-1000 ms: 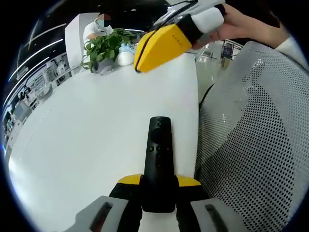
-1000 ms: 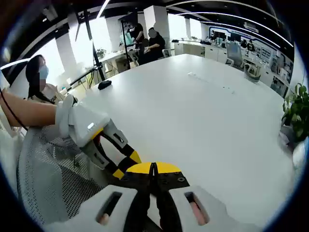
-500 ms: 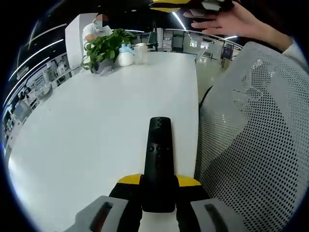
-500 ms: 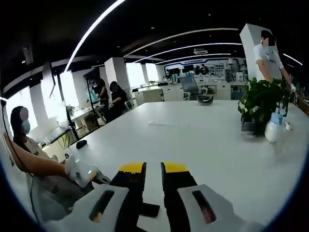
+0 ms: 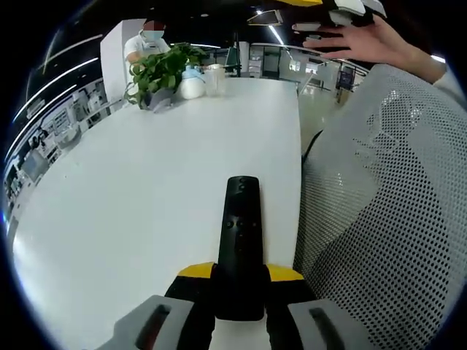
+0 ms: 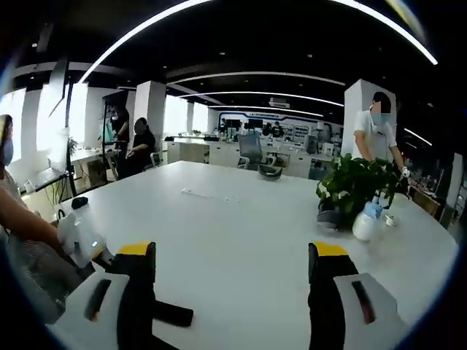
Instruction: Press the specified remote control buttons in sequence, fully releasing each button before pressing the next.
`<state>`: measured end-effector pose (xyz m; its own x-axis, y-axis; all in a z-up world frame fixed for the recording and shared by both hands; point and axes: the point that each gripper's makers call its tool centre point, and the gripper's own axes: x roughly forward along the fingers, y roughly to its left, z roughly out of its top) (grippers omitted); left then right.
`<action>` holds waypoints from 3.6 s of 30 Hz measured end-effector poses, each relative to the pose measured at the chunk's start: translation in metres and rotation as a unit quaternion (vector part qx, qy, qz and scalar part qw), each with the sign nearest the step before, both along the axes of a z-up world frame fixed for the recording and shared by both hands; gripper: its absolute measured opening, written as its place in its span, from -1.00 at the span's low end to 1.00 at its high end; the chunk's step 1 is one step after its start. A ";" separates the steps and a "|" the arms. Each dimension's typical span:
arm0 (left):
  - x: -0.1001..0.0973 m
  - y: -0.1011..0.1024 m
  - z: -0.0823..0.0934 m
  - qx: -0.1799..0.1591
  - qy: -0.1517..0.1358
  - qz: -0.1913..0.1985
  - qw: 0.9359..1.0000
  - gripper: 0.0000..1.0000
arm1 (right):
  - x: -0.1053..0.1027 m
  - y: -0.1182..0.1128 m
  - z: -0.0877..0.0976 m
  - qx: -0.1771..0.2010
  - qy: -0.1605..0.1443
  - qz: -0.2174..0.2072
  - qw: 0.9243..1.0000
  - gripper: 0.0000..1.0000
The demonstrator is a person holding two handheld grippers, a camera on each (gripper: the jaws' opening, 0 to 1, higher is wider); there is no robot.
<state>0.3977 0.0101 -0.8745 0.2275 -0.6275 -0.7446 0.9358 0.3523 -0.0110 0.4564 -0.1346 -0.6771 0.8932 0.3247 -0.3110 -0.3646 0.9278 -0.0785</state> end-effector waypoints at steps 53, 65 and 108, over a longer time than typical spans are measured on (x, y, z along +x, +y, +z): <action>0.055 0.025 -0.001 0.090 0.008 -0.039 0.995 -0.53 | -0.009 -0.032 -0.037 -0.108 0.051 -0.068 0.991 0.77; 0.080 0.027 -0.002 0.108 0.004 -0.052 0.993 -0.53 | -0.010 -0.035 -0.040 -0.105 0.064 -0.075 0.990 0.67; 0.212 0.034 0.015 0.171 -0.070 -0.107 0.977 -0.53 | -0.022 -0.033 -0.069 -0.137 0.148 -0.056 0.978 0.10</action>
<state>0.6099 0.0446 -0.8595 0.2325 -0.3927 -0.8898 0.9724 0.1093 0.2059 0.4341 -0.1675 -0.7458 0.7759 0.0981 -0.6232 -0.3056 0.9226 -0.2352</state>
